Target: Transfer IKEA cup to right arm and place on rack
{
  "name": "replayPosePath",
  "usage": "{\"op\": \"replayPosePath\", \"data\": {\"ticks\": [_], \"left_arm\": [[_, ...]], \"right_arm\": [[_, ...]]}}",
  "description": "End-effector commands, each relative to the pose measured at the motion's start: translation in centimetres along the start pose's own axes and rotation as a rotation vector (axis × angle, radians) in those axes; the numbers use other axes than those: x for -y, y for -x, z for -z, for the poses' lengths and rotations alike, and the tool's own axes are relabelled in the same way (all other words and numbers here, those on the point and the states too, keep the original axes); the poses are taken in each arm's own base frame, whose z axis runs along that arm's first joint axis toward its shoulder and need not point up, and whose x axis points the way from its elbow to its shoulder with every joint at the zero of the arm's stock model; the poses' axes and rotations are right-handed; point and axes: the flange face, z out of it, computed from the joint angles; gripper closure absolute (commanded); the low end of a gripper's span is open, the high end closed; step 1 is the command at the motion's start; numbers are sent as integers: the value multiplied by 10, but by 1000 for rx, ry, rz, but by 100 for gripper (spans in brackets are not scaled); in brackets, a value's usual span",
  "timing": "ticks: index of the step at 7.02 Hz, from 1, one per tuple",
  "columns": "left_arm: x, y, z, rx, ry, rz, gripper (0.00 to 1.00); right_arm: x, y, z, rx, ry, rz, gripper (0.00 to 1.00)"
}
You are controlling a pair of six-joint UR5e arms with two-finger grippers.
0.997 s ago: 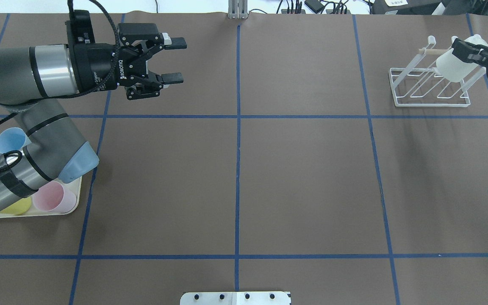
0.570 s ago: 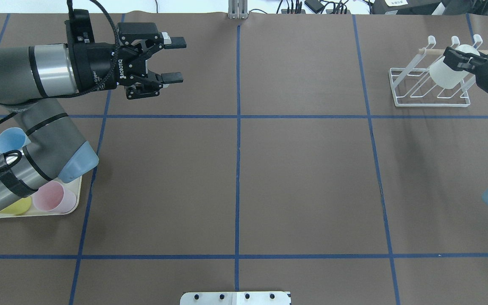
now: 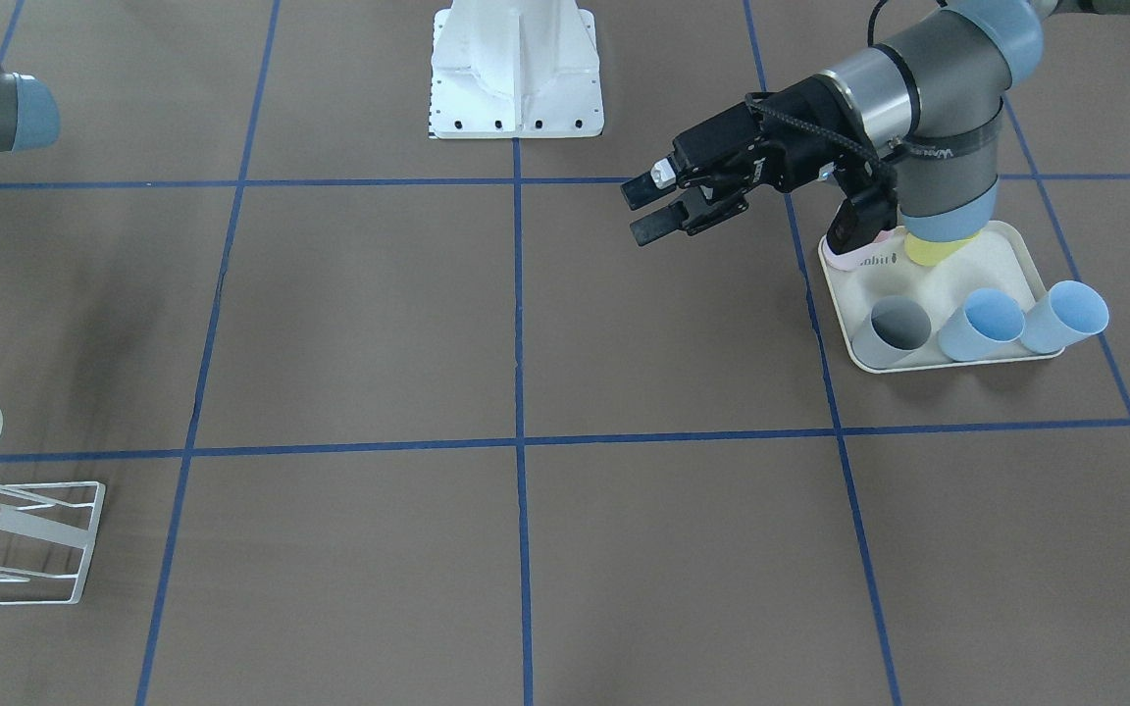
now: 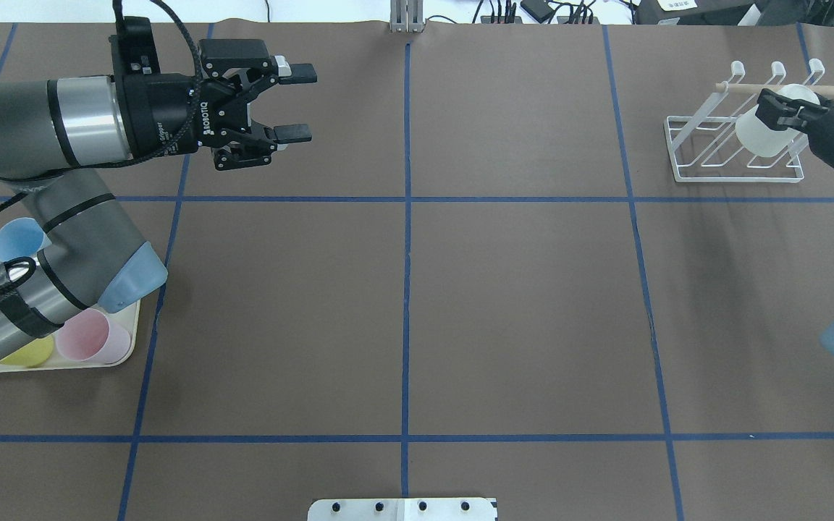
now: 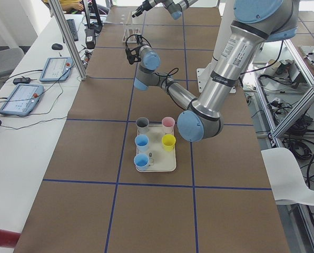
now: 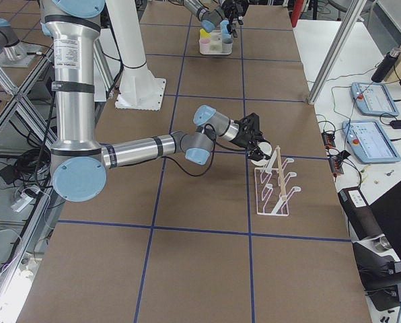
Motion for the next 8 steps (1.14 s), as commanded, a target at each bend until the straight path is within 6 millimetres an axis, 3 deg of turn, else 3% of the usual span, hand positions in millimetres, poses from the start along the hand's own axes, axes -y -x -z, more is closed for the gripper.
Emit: {"op": "replayPosePath", "data": {"ticks": [1,6,7,8], "left_arm": [[1,1,1,2,-3,1,16],[0,2,1,3,-1,2,16],[0,2,1,3,-1,2,16],[0,2,1,3,-1,0,16]], "right_arm": [[-3,-3,-6,-13,1,7,100],[-15,-8,-17,-33,18,18,100],[-17,-5,-17,-27,24,21,87],[-21,-1,-17,-21,32,24,81]]}}
